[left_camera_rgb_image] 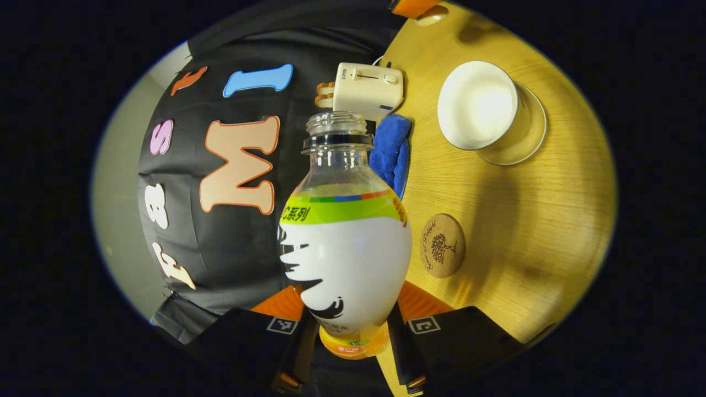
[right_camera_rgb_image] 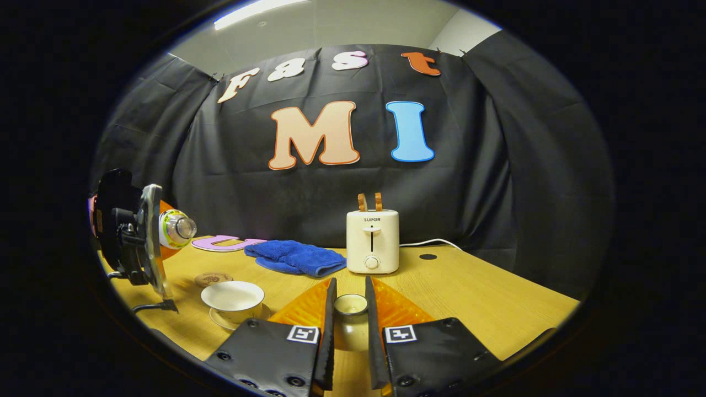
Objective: Open the teacup lid with one hand, grasp the water bottle and pour water into the teacup with the other hand; after pouring, place the water bottle on the coaster and then close the teacup lid.
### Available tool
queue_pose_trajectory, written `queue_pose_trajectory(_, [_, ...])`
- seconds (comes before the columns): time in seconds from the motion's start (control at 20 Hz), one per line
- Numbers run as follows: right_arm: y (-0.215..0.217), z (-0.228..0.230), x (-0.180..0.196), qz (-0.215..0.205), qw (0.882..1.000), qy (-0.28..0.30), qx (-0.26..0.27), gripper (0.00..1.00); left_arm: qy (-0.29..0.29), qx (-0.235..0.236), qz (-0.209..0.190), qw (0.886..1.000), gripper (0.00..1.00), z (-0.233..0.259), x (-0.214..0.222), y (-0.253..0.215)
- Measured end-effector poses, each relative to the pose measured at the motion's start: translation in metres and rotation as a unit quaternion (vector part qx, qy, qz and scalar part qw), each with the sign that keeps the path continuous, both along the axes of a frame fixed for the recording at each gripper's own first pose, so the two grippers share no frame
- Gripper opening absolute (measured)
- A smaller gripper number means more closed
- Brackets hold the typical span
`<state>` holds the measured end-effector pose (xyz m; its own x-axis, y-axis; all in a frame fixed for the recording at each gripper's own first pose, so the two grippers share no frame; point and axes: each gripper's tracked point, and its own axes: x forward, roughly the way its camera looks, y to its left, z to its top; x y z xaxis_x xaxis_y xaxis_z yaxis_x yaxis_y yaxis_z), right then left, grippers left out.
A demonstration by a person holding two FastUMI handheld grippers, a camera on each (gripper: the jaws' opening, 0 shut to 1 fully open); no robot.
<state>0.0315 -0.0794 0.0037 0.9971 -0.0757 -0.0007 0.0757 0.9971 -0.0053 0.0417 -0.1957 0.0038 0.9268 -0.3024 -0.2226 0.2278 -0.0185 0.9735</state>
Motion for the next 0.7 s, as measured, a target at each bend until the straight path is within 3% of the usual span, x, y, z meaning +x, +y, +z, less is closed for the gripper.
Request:
queue_pose_trajectory(0.3, [0.0, 0.0, 0.0, 0.0, 1.0, 0.0, 0.0, 0.29, -0.003, 0.076, -0.014, 0.997, 0.57, -0.011, 0.004, -0.012])
queue_pose_trajectory(0.7, [-0.001, -0.001, 0.0, 0.0, 1.0, 0.0, 0.0, 0.3, -0.018, 0.141, -0.033, 0.989, 0.57, -0.01, 0.004, -0.026])
